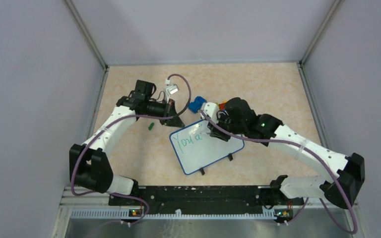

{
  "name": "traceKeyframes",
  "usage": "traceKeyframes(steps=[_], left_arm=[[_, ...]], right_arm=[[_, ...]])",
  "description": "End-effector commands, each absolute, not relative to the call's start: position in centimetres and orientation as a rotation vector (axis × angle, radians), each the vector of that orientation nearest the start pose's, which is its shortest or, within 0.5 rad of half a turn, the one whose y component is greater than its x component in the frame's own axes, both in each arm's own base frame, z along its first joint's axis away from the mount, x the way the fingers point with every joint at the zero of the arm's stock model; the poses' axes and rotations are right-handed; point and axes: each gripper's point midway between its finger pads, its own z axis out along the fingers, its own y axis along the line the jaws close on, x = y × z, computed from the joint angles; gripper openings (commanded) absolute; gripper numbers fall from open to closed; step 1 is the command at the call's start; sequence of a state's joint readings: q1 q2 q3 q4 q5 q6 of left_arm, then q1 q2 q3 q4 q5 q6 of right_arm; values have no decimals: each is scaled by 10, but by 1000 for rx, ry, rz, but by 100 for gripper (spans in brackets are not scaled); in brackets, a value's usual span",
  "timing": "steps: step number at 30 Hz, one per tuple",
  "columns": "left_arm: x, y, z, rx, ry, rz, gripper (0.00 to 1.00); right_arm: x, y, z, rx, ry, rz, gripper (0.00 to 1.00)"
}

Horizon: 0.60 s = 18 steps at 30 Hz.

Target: Write a sentence on the whiteboard

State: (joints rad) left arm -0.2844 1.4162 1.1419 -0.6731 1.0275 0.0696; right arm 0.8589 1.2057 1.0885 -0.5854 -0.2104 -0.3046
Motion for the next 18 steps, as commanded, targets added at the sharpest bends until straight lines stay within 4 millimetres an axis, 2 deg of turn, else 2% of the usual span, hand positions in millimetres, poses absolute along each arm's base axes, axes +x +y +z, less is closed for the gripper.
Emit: traceKeyframes(steps=[1,3,5,18], left_arm=[[240,-228,205,828,2181,-1381,0],[244,-226,201,818,2199,-1340,0],[241,-228,205,828,2181,-1377,0],[241,-228,203,824,2187,-1376,0]], right_arm=[[223,282,223,-1284,1807,510,0],[225,282,220,-1274,1820,495,0],[226,280,217,-1272,1826,482,0],[218,257,191,-1289,1896,423,0]])
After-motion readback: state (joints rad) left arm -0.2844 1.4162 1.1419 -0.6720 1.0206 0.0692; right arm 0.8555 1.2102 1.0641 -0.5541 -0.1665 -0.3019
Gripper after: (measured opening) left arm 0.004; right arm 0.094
